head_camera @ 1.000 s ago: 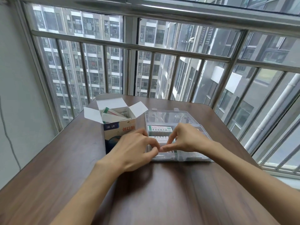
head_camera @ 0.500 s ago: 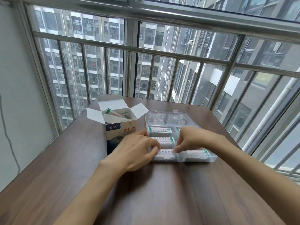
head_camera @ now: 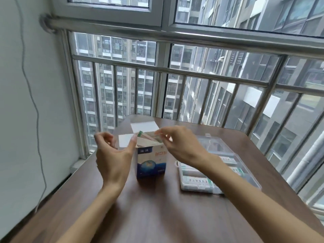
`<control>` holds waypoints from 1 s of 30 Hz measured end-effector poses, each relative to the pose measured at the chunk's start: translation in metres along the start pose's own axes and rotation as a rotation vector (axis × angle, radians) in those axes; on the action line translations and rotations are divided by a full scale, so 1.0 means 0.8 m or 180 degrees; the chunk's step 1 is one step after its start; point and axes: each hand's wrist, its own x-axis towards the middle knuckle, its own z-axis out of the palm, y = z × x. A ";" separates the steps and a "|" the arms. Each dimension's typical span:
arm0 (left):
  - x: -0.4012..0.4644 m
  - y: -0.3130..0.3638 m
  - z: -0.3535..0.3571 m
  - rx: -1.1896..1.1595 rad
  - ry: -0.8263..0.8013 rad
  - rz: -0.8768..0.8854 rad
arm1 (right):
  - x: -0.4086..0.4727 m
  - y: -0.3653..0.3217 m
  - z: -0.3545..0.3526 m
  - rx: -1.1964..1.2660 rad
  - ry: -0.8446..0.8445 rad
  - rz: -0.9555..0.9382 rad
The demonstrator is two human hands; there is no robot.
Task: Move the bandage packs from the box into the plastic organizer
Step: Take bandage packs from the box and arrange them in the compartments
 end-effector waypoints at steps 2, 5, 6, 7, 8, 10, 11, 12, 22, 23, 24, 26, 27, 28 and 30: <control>0.003 -0.009 0.002 -0.0329 -0.0283 -0.0494 | 0.011 -0.002 0.007 -0.0137 0.0147 0.0191; 0.007 -0.012 0.003 -0.0919 -0.0992 -0.0970 | 0.026 -0.005 0.007 -0.0743 -0.0298 0.0476; 0.007 -0.012 0.002 -0.1031 -0.1117 -0.1020 | 0.031 -0.008 0.007 -0.0992 -0.0616 0.0509; 0.005 -0.010 0.001 -0.1104 -0.1200 -0.1028 | 0.034 -0.012 0.005 -0.1227 -0.0897 0.0513; 0.004 -0.009 0.000 -0.1155 -0.1273 -0.1011 | 0.036 -0.015 0.003 -0.1434 -0.1119 0.0487; 0.000 -0.006 -0.001 -0.1226 -0.1482 -0.0903 | 0.039 -0.020 0.001 -0.1736 -0.1295 0.0378; -0.003 -0.004 -0.001 -0.1266 -0.1598 -0.0787 | 0.038 -0.021 0.001 -0.1831 -0.1268 0.0320; -0.004 -0.002 -0.001 -0.1309 -0.1673 -0.0653 | 0.038 -0.022 0.004 -0.1888 -0.1213 0.0279; -0.001 0.014 -0.003 -0.1536 -0.1194 -0.0631 | 0.025 -0.011 0.001 -0.0350 -0.0962 0.0284; 0.000 0.013 -0.004 -0.1543 -0.1171 -0.0667 | 0.024 -0.010 0.001 -0.0171 -0.0831 0.0295; 0.002 0.011 -0.003 -0.1515 -0.1168 -0.0669 | 0.024 -0.010 0.000 -0.0039 -0.0733 0.0315; 0.003 0.008 -0.004 -0.1413 -0.1161 -0.0666 | 0.027 -0.009 -0.001 0.0265 -0.0754 0.0422; 0.005 0.005 -0.003 -0.1351 -0.1156 -0.0691 | 0.029 -0.008 -0.003 0.0459 -0.0847 0.0503; 0.006 0.002 -0.003 -0.1295 -0.1152 -0.0715 | 0.030 -0.007 -0.004 0.0656 -0.0955 0.0582; 0.009 -0.006 0.000 -0.1175 -0.1110 -0.0785 | 0.029 -0.003 -0.007 0.1120 -0.1071 0.0742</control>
